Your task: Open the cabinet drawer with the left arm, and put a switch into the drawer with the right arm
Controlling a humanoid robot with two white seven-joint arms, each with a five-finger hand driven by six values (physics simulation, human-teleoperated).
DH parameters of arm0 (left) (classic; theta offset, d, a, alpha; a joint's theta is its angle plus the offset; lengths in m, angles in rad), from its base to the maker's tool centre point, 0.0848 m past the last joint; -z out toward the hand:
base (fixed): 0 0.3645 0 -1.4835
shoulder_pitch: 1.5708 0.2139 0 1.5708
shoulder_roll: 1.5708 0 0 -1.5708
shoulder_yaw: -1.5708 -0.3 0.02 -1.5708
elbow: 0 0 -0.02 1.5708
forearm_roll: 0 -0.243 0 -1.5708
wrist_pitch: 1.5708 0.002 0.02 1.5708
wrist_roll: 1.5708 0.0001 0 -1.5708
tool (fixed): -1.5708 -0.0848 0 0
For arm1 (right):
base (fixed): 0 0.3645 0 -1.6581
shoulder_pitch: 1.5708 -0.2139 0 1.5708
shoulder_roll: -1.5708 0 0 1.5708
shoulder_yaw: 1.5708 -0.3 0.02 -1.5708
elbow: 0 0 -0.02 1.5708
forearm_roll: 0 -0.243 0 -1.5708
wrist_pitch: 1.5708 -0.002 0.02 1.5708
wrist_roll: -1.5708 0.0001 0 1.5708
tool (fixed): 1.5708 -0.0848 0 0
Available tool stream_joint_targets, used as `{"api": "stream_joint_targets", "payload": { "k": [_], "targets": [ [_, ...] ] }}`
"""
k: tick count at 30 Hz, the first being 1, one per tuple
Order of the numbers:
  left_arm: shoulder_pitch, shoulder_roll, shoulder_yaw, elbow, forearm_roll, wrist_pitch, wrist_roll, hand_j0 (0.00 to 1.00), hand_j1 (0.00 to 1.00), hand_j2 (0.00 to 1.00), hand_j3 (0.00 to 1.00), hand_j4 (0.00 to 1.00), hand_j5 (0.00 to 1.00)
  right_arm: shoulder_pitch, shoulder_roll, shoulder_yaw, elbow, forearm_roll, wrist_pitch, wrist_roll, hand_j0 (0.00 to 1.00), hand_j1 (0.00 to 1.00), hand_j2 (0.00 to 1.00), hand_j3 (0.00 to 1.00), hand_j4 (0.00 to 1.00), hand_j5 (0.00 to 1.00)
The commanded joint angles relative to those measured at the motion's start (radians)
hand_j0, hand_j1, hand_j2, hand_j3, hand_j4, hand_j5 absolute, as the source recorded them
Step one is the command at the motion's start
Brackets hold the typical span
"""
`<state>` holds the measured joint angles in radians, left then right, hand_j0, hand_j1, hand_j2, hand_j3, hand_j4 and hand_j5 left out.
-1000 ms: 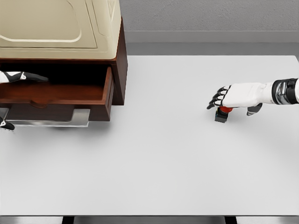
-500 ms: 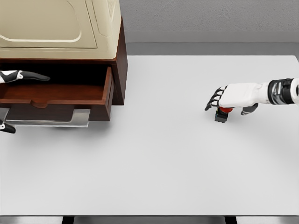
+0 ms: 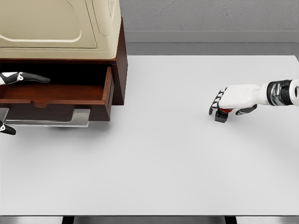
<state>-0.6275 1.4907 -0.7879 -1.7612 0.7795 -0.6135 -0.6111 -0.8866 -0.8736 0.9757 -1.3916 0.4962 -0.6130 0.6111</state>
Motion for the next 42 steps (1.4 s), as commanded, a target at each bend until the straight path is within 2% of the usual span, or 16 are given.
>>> {"api": "stream_joint_targets", "payload": {
  "k": [1,4,6,9,15,20,24,32,35,37,42],
  "targets": [
    [0.000,0.002,0.001,-0.001,0.009,0.003,0.000,1.00,1.00,1.00,1.00,1.00,1.00,0.002,-0.001,0.000,0.000,-0.005,0.002,0.000,0.72,0.72,0.72,0.72,0.72,0.72],
    [0.000,0.000,0.001,-0.001,0.009,0.003,0.000,1.00,1.00,1.00,1.00,1.00,1.00,0.006,-0.001,0.000,0.000,-0.004,0.002,0.000,0.69,0.69,0.69,0.69,0.69,0.69],
    [0.000,0.000,0.001,-0.001,0.009,0.003,0.000,1.00,1.00,1.00,1.00,1.00,1.00,0.006,-0.001,-0.002,0.000,-0.010,0.002,0.000,0.59,0.59,0.59,0.59,0.59,0.59],
    [0.002,0.000,0.001,-0.001,0.009,0.003,0.000,1.00,1.00,1.00,1.00,1.00,1.00,0.006,-0.001,-0.005,0.000,-0.011,0.002,0.000,0.52,0.52,0.52,0.52,0.52,0.52],
    [0.002,-0.001,0.001,-0.001,0.007,0.003,0.000,1.00,1.00,1.00,1.00,1.00,1.00,0.006,-0.001,-0.005,-0.001,-0.013,0.002,0.000,0.47,0.47,0.47,0.47,0.47,0.47],
    [0.002,-0.003,0.001,0.000,0.009,0.003,0.000,1.00,1.00,1.00,1.00,1.00,1.00,0.008,-0.001,-0.005,0.000,-0.015,0.002,0.000,0.35,0.35,0.35,0.35,0.35,0.35],
    [0.002,-0.001,0.001,0.000,0.007,0.003,0.000,1.00,1.00,1.00,1.00,1.00,1.00,0.006,0.001,-0.014,0.003,-0.050,0.002,0.000,0.30,0.30,0.30,0.30,0.30,0.30],
    [0.002,0.000,0.001,0.000,0.009,0.003,0.000,1.00,1.00,1.00,1.00,1.00,1.00,0.012,0.041,-0.146,0.005,-0.082,0.002,0.000,0.31,0.31,0.31,0.31,0.31,0.31],
    [0.002,0.000,-0.001,0.000,0.007,0.003,0.000,1.00,1.00,1.00,1.00,1.00,1.00,0.005,0.102,-0.166,0.028,-0.082,0.002,0.000,0.31,0.31,0.31,0.31,0.31,0.31],
    [0.002,0.000,-0.001,0.000,0.007,0.003,0.000,1.00,1.00,1.00,1.00,1.00,1.00,-0.017,0.110,-0.172,0.028,-0.082,0.002,0.000,0.31,0.31,0.31,0.31,0.31,0.31],
    [0.002,0.000,-0.001,0.000,0.007,0.003,0.000,1.00,1.00,1.00,1.00,1.00,1.00,-0.072,0.176,-0.172,0.026,-0.082,0.002,0.000,0.31,0.31,0.31,0.31,0.31,0.31]
  ]
}}
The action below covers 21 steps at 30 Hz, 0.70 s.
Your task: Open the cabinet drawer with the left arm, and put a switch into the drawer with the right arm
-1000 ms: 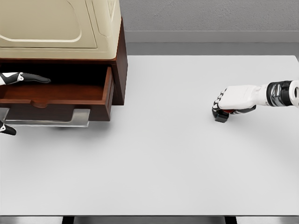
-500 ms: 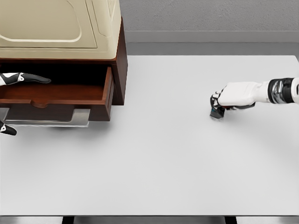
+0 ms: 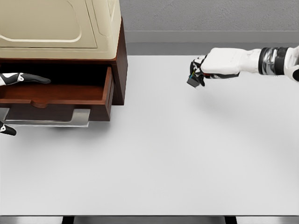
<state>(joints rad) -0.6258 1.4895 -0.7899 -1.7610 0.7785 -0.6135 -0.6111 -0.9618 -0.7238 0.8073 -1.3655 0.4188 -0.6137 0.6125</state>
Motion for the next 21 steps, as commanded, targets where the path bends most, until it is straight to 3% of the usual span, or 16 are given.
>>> {"api": "stream_joint_targets", "payload": {
  "k": [1,16,21],
  "targets": [
    [0.000,0.002,0.001,0.000,0.008,0.003,0.000,1.00,1.00,1.00,1.00,1.00,1.00,-0.003,0.041,-0.004,0.000,-0.005,0.003,-0.002,0.31,0.31,0.31,0.31,0.31,0.31],
    [0.000,0.001,0.001,0.000,0.008,0.003,0.000,1.00,1.00,1.00,1.00,1.00,1.00,-0.161,0.230,0.102,-0.009,-0.005,0.003,-0.002,0.36,0.36,0.36,0.36,0.36,0.36],
    [0.000,0.000,0.001,0.000,0.008,0.003,0.000,1.00,1.00,1.00,1.00,1.00,1.00,-0.176,0.236,0.119,-0.116,-0.037,0.003,-0.002,0.36,0.36,0.36,0.36,0.36,0.36]
  ]
}}
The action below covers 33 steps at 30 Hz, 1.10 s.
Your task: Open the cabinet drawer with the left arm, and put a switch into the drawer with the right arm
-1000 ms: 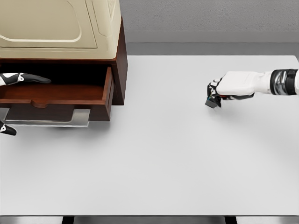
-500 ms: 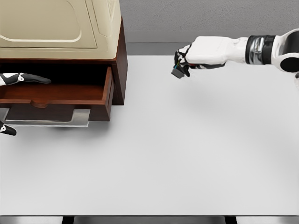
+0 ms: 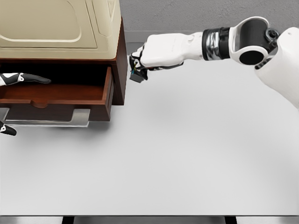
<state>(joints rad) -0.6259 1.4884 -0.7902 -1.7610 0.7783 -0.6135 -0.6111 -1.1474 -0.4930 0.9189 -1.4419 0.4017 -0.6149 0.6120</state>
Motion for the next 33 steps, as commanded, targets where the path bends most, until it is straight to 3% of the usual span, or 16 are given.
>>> {"api": "stream_joint_targets", "payload": {
  "k": [1,7,14,17,22,30,31,32,33],
  "targets": [
    [0.000,0.001,0.002,0.000,0.009,0.003,0.000,1.00,1.00,1.00,1.00,1.00,1.00,0.000,0.002,0.009,-0.071,-0.032,0.004,-0.001,0.36,0.36,0.36,0.36,0.36,0.36],
    [0.000,0.001,0.002,0.000,0.009,0.003,0.000,1.00,1.00,1.00,1.00,1.00,1.00,-0.075,0.016,0.043,-0.100,-0.090,0.004,-0.001,0.36,0.36,0.36,0.36,0.36,0.36],
    [0.000,0.001,0.002,0.000,0.009,0.003,0.000,1.00,1.00,1.00,1.00,1.00,1.00,-0.155,0.146,0.124,-0.080,-0.103,0.004,-0.001,0.36,0.36,0.36,0.36,0.36,0.36],
    [0.000,0.001,0.002,0.000,0.009,0.003,0.000,1.00,1.00,1.00,1.00,1.00,1.00,-0.187,0.205,0.135,-0.015,-0.104,0.004,-0.001,0.36,0.36,0.36,0.36,0.36,0.36],
    [0.000,0.001,0.002,0.000,0.009,0.003,0.000,1.00,1.00,1.00,1.00,1.00,1.00,-0.229,0.317,0.173,0.170,-0.103,0.004,-0.001,0.36,0.36,0.36,0.36,0.36,0.36],
    [0.000,0.001,0.003,0.002,0.009,0.003,0.000,1.00,1.00,1.00,1.00,1.00,1.00,-0.239,0.353,0.189,0.282,-0.101,0.004,-0.001,0.40,0.40,0.40,0.40,0.40,0.40],
    [0.000,0.001,0.002,0.002,0.009,0.003,0.000,1.00,1.00,1.00,1.00,1.00,1.00,-0.239,0.366,0.190,0.282,-0.099,0.004,-0.001,0.46,0.46,0.46,0.46,0.46,0.46],
    [0.000,0.001,0.002,0.002,0.009,0.003,0.000,1.00,1.00,1.00,1.00,1.00,1.00,-0.239,0.367,0.190,0.284,-0.096,0.004,-0.001,0.58,0.58,0.58,0.58,0.58,0.58],
    [0.000,0.001,0.002,0.002,0.009,0.003,0.000,1.00,1.00,1.00,1.00,1.00,1.00,-0.239,0.369,0.190,0.284,-0.084,0.004,-0.001,1.00,1.00,1.00,1.00,1.00,1.00]
  ]
}}
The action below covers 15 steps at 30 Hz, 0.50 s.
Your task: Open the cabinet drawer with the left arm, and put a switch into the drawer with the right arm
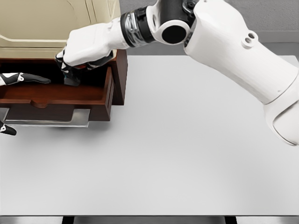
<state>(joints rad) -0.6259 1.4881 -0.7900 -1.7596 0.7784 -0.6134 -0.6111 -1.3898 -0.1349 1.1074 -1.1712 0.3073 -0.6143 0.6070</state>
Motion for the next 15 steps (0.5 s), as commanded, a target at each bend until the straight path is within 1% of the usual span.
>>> {"api": "stream_joint_targets", "payload": {
  "k": [1,7,9,13,14,15],
  "targets": [
    [0.000,0.001,0.001,0.000,0.009,0.003,0.000,1.00,1.00,1.00,1.00,1.00,1.00,-0.003,0.009,0.002,0.012,0.012,0.003,0.004,1.00,1.00,1.00,1.00,1.00,1.00],
    [0.000,0.001,0.003,0.000,0.009,0.003,0.000,1.00,1.00,1.00,1.00,1.00,1.00,-0.006,0.003,-0.001,0.002,0.012,0.003,0.004,1.00,1.00,1.00,1.00,1.00,1.00],
    [0.000,0.001,0.001,0.000,0.009,0.003,0.000,1.00,1.00,1.00,1.00,1.00,1.00,-0.006,-0.005,-0.018,0.002,0.012,0.003,0.004,1.00,1.00,1.00,1.00,1.00,1.00],
    [0.000,0.001,0.003,-0.001,0.009,0.003,0.000,1.00,1.00,1.00,1.00,1.00,1.00,-0.002,-0.029,-0.024,-0.008,0.012,0.003,0.004,1.00,1.00,1.00,1.00,1.00,1.00],
    [0.000,0.001,0.001,0.000,0.009,0.003,0.000,1.00,1.00,1.00,1.00,1.00,1.00,0.002,-0.071,-0.032,-0.042,0.007,0.003,0.004,1.00,1.00,1.00,1.00,1.00,1.00],
    [0.000,0.001,0.001,0.000,0.009,0.003,0.000,1.00,1.00,1.00,1.00,1.00,1.00,0.017,-0.132,-0.055,-0.132,0.004,0.003,0.004,1.00,1.00,1.00,1.00,1.00,1.00]
  ]
}}
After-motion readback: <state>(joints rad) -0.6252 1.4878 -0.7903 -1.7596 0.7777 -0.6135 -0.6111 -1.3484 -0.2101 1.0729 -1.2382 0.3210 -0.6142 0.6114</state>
